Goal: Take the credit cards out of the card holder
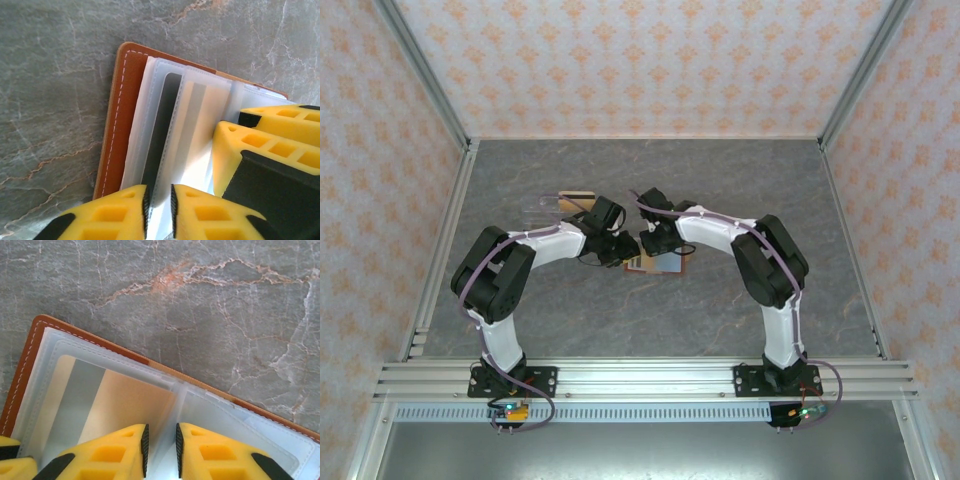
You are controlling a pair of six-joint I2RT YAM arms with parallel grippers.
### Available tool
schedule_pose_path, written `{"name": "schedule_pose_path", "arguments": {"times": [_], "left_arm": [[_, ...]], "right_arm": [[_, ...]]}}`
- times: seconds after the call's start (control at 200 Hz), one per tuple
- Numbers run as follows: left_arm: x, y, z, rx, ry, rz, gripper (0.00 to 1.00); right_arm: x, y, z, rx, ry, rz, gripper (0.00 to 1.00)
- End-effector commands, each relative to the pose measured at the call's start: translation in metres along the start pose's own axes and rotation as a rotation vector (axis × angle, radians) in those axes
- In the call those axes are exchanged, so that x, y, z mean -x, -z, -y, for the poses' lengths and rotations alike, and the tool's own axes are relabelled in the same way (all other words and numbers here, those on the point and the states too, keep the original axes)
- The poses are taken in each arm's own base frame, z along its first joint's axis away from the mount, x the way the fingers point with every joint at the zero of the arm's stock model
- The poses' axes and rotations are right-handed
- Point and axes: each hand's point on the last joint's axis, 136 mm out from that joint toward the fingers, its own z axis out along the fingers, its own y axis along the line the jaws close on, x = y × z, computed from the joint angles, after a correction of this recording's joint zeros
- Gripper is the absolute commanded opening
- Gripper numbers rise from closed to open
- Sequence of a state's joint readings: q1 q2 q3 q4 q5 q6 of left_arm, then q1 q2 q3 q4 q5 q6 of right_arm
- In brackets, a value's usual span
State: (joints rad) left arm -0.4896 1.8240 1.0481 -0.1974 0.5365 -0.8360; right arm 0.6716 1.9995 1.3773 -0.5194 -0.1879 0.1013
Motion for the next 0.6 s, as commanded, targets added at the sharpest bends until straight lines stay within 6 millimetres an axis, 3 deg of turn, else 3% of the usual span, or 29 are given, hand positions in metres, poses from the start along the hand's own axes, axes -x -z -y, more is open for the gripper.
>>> {"name": "schedule_pose_path", "arguments": {"times": [0.0,0.32,0.596], "left_arm": [[0.000,0.010,0.016,-0.049,-0.034,0.015,0.17],[-0.003,0.008,0.036,-0.162,-0.036,-0.007,0.22],[-0.013,0.012,0.070,-0.275,-0.072,-0.033,0.31]], "right_arm": [[-0.005,0.013,0.001,0.021,-0.035,0.006,0.25],[0.017,0.058,0.003,0.094,-0.129,0.197,0.42],[0.028,0.091,0.050,0.019,-0.309,0.390,0.46]]}}
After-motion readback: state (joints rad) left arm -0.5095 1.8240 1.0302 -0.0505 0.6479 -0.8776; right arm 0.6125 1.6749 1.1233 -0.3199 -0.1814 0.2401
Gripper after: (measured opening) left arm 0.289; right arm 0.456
